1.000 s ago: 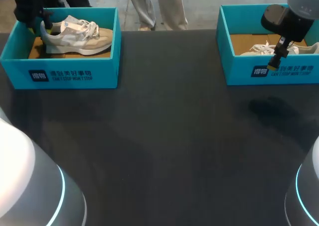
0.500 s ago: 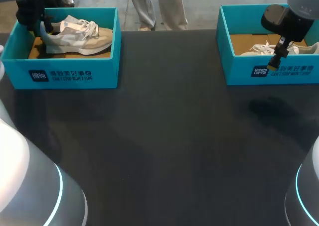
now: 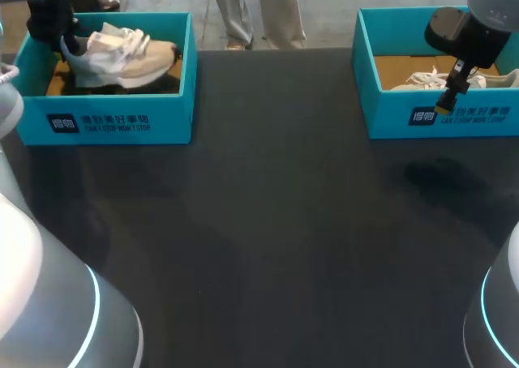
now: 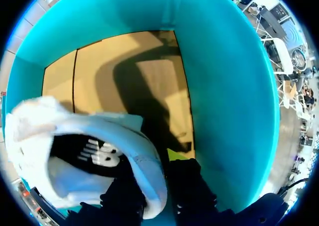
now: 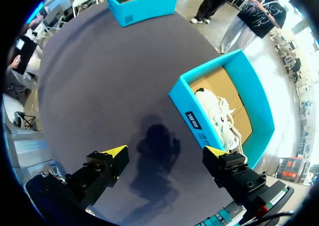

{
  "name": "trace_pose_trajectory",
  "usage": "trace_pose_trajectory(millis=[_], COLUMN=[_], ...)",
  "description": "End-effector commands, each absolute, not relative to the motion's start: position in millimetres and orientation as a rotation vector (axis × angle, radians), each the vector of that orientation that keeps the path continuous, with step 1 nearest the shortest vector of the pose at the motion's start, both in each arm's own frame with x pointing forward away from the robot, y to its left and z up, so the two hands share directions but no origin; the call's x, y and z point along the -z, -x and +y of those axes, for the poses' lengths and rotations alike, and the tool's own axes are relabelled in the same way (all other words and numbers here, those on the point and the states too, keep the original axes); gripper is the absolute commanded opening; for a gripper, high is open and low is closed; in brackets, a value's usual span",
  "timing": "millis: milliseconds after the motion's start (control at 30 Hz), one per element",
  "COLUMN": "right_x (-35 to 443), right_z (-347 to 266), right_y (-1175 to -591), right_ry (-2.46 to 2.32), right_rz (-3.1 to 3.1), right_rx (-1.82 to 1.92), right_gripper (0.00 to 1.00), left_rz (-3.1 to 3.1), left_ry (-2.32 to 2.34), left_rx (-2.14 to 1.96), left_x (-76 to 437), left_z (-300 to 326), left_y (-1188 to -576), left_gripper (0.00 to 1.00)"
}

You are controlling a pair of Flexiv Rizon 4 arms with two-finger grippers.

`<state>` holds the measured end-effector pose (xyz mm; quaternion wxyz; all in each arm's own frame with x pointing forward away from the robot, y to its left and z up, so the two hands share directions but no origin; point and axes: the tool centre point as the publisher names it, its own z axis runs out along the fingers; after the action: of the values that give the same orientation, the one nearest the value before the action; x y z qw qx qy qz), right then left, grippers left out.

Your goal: Take the shoe out of the shoebox, open the shoe tongue, remove and reinsert the insole, then place the shoe into the shoebox

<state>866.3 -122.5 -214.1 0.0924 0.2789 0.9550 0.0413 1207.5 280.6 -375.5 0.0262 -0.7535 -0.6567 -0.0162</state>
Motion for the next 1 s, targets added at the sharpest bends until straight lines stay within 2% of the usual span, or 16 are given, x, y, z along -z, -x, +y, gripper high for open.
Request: trace_pose_trajectory(millis=[33,1000], right_x=[214,214], right_z=[-123,-123], right_y=[-866,-866], right_ry=[-0.827,-0.827], right_rz=[2.836,2.836], right_rx=[-0.124,-0.124], right_gripper=[1.0,1.0], left_rz=[-2.021,-2.214], left_ry=[2.335,2.244], left_rx=[0.042,0.254], left_x=[365,214], left_z=[284,288], left_y=[-1209,-1174], left_gripper=[0.0,0.0])
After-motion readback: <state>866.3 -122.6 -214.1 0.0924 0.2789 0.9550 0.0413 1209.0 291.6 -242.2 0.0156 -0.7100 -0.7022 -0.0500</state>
